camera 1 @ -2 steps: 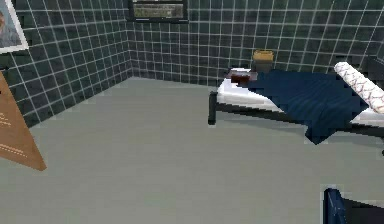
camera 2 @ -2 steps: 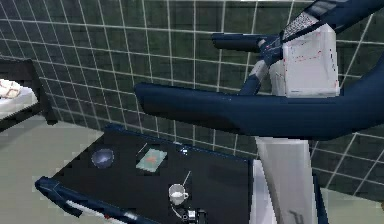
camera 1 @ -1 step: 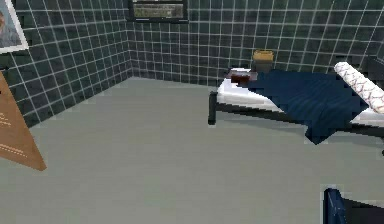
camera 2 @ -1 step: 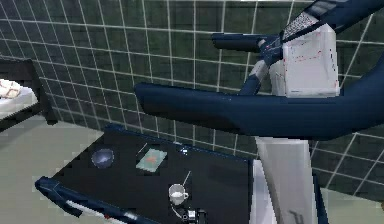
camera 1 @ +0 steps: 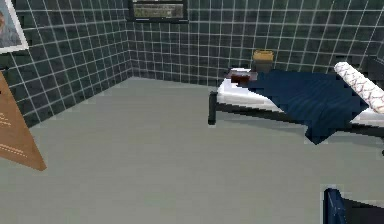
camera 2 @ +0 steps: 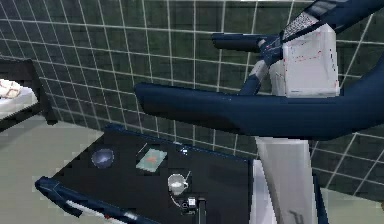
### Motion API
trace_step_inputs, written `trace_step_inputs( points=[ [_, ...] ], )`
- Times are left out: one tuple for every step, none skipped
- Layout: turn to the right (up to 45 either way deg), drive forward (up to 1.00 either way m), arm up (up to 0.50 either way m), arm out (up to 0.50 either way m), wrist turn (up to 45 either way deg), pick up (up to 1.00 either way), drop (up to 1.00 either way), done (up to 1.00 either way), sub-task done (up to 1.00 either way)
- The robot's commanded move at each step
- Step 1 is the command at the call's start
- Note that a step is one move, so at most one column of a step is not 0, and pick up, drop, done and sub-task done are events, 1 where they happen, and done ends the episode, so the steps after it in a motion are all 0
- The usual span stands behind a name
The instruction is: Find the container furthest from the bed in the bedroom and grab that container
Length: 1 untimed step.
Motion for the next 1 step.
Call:
trace_step_inputs(
  points=[
    [0.0,0.00,0.00,0.00,0.0,0.00,0.00,1.00,0.00]
  ],
)
